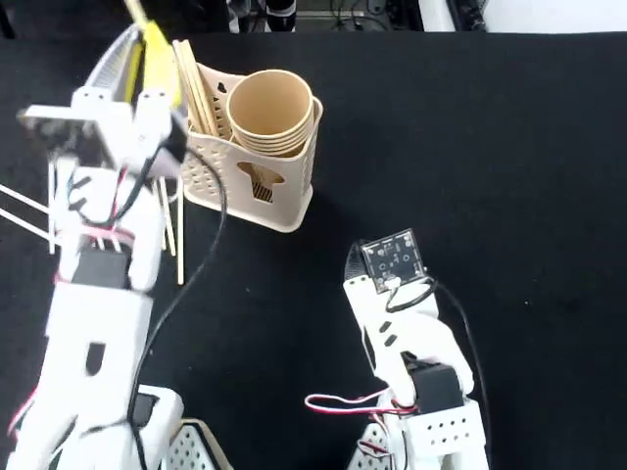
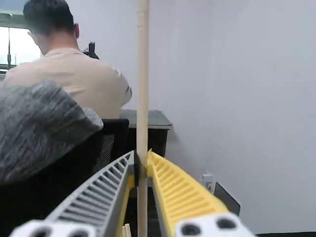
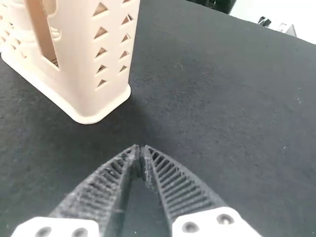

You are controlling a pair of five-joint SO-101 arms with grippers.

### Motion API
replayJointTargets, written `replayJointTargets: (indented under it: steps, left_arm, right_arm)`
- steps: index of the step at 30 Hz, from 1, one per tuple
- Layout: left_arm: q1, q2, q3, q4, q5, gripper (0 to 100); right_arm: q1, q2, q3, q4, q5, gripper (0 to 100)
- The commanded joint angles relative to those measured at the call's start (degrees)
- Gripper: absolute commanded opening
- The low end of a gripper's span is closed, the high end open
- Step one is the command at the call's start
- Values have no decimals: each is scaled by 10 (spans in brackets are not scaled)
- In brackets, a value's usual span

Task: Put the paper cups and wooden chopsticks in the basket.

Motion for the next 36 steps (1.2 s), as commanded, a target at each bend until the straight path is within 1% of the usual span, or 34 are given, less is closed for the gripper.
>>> replayJointTargets:
  steps: [1, 5, 9, 13, 16, 18, 19, 21, 23, 25, 30, 32, 36]
  left_arm:
    - [2, 88, -67, -25, 22, 29]
    - [-2, 173, -80, -39, 59, 29]
    - [-43, 224, -81, -69, 93, 29]
    - [-71, 234, -78, -72, 98, 29]
    - [-68, 235, -73, -70, 98, 30]
    - [-53, 232, -68, -57, 98, 66]
    - [-44, 231, -67, -39, 100, 98]
    - [-27, 227, -77, 12, 128, 147]
    - [-23, 215, -95, 76, 167, 174]
    - [-28, 205, -120, 142, 188, 192]
    - [-97, 178, -195, 299, 209, 202]
    - [-138, 165, -231, 373, 221, 202]
    - [-232, 164, -327, 525, 221, 202]
  right_arm:
    - [-7, -24, -1, 2, 7, 13]
    - [-5, -24, -1, 2, 7, 13]
    - [-5, -24, -1, 2, 7, 14]
    - [-5, -24, -1, 2, 7, 15]
    - [-5, -24, -1, 2, 7, 15]
    - [-5, -24, -1, 2, 7, 15]
    - [-5, -24, -1, 2, 7, 15]
    - [-5, -24, -1, 2, 7, 15]
    - [-5, -24, -1, 2, 7, 15]
    - [-5, -24, -1, 2, 7, 15]
    - [-5, -23, -1, 2, 7, 15]
    - [-5, -23, -1, 2, 7, 15]
    - [-5, -23, -1, 3, 7, 15]
